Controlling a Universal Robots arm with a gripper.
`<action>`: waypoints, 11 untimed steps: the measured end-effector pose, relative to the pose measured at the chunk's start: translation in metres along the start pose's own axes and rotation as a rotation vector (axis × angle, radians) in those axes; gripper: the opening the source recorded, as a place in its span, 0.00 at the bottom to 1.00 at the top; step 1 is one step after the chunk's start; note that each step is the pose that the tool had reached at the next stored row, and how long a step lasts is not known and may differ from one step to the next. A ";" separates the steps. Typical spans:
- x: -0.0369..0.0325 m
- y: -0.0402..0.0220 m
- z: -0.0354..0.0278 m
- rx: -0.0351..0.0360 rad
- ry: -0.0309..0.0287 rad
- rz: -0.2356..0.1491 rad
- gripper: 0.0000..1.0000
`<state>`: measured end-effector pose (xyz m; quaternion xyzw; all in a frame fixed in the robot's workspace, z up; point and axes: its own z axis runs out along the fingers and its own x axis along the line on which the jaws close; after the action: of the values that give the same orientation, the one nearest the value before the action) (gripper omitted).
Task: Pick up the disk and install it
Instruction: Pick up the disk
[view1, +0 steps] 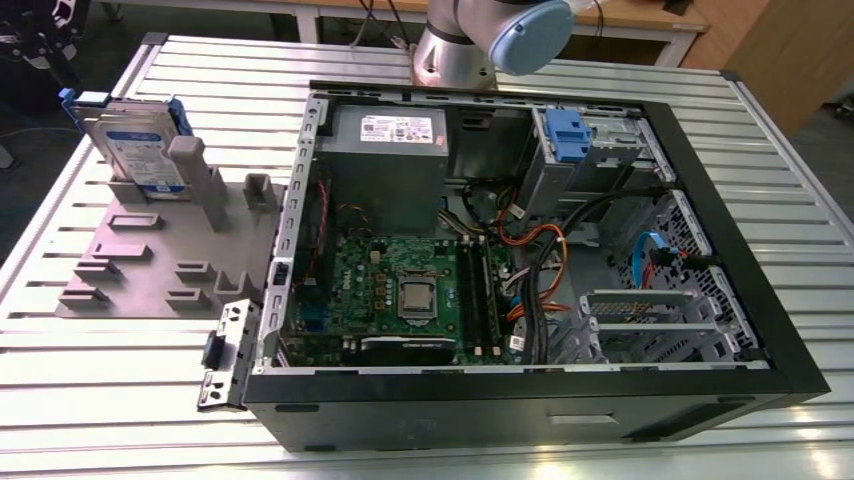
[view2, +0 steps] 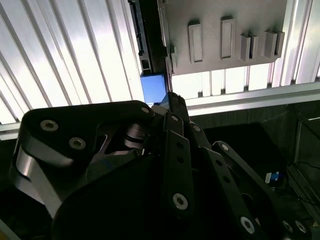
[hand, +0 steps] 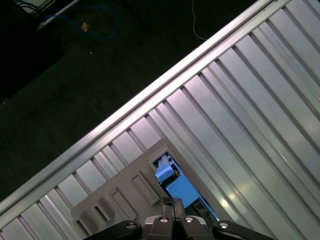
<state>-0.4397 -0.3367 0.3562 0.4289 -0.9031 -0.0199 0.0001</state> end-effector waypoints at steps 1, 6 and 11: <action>0.0000 0.0000 0.0000 0.0000 0.0001 -0.003 0.11; 0.0000 0.0000 0.0000 -0.0003 0.0005 -0.015 0.11; 0.0000 0.0000 0.0000 -0.0005 0.0010 -0.028 0.11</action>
<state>-0.4397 -0.3367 0.3561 0.4416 -0.8970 -0.0199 0.0004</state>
